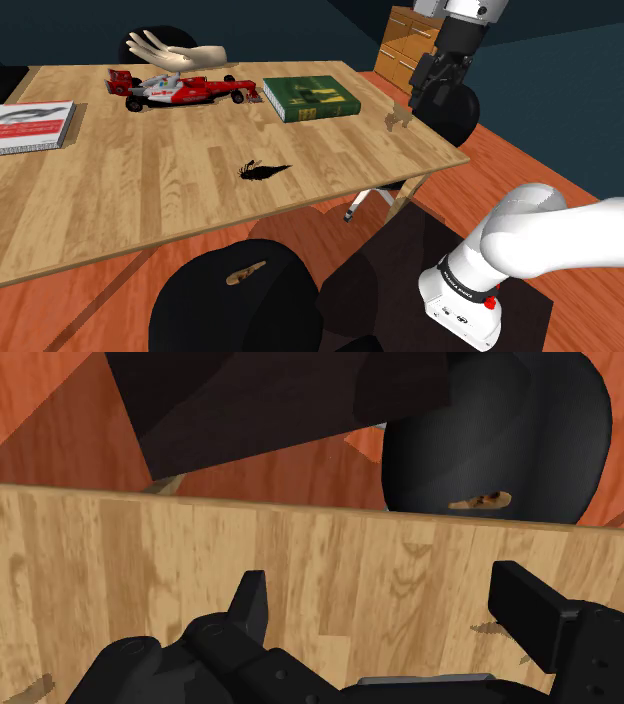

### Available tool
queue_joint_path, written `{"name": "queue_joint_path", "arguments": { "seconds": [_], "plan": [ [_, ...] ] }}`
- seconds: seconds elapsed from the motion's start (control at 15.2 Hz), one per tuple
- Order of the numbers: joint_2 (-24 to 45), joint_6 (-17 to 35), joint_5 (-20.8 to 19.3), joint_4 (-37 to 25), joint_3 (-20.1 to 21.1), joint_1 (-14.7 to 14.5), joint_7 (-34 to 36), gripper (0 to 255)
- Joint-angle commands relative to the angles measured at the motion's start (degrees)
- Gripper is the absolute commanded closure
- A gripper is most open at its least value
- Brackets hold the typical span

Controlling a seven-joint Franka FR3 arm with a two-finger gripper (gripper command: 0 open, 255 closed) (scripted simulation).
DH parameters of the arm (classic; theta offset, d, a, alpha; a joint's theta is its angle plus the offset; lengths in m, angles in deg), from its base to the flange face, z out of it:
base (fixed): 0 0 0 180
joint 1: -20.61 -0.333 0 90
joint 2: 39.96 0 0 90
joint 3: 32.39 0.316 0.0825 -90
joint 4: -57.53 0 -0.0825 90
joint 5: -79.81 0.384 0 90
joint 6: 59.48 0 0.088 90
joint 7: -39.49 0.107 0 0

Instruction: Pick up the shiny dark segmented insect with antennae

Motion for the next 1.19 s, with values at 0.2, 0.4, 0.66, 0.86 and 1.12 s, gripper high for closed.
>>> {"name": "queue_joint_path", "arguments": {
  "seconds": [0.2,0.4,0.66,0.86,1.12],
  "plan": [
    [5.2,4.8,-0.2,-0.1,-0.3,-2.2,-4.6,0],
    [10.6,9.2,-0.2,-0.8,-0.3,-4.4,-9.2,0],
    [18.1,14.5,0.0,-2.6,-0.1,-7.2,-15.0,0],
    [23.7,18.0,0.2,-4.5,0.3,-9.2,-19.3,0],
    [31.0,21.9,0.5,-7.6,1.3,-11.5,-24.8,0]
  ]
}}
